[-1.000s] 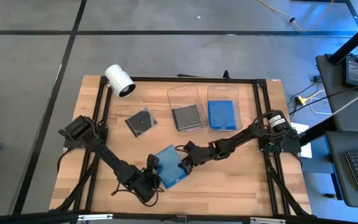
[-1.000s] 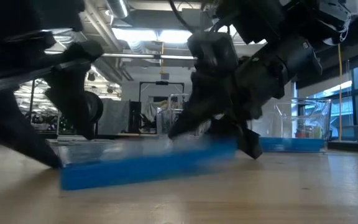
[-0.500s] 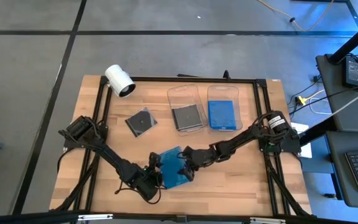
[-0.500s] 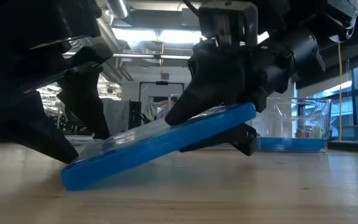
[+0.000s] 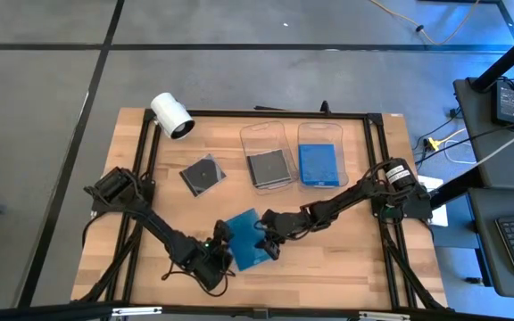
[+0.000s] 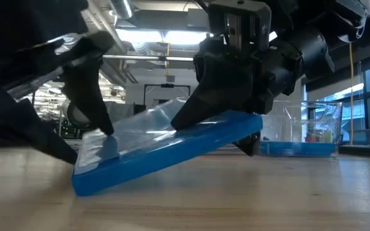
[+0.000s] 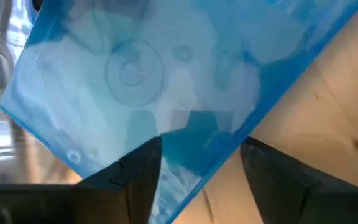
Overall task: Pick & place jewel cases by type
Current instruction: Put the blue cd case into the right transparent bin
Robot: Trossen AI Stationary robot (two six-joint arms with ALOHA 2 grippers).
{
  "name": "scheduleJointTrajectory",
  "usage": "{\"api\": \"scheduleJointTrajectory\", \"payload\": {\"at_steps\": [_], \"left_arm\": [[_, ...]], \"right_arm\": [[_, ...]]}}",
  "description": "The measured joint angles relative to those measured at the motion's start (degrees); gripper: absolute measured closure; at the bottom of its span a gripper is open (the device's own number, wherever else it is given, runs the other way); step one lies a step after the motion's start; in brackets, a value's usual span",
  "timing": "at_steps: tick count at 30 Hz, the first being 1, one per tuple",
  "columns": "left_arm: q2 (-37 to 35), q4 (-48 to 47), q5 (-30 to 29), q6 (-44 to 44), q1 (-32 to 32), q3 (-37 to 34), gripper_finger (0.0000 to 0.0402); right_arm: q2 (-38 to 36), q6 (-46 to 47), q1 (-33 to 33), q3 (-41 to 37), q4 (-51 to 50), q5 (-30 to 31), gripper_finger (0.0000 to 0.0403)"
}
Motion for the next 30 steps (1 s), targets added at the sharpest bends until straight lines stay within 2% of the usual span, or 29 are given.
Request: {"api": "scheduleJointTrajectory", "payload": {"at_steps": [4, 8, 12, 15, 20, 24, 30], "left_arm": [[-0.8, -4.7, -1.8, 0.7, -1.4, 2.7, 0.0185], [-3.5, -8.2, -1.4, -5.0, -2.9, 6.1, 0.0185], [-5.8, -8.2, -1.9, -9.2, -4.0, 6.5, 0.0185], [-6.9, -7.2, -4.2, -9.7, -4.1, 7.0, 0.0185], [-7.5, -9.5, -4.6, -10.0, -5.3, 6.8, 0.0185], [-10.5, -12.6, -8.2, -15.8, -6.4, 6.8, 0.0185], [-17.4, -19.8, -20.6, -33.1, -9.3, 6.8, 0.0185]], "right_arm": [[-0.1, -1.2, 0.0, 0.0, 0.3, -0.2, 0.0291], [-0.1, -2.9, -0.1, 0.0, 0.4, -1.0, 0.0305], [0.0, -6.4, -0.5, 0.0, 2.6, -1.9, 0.0315], [0.1, -9.6, -0.5, -0.1, 5.2, -1.6, 0.0323], [0.1, -12.1, -0.5, -0.1, 7.0, -2.8, 0.0341], [0.1, -13.0, -0.5, -0.1, 7.2, -3.1, 0.0359], [0.1, -13.4, -1.3, -0.1, 7.5, -4.6, 0.0377]]}}
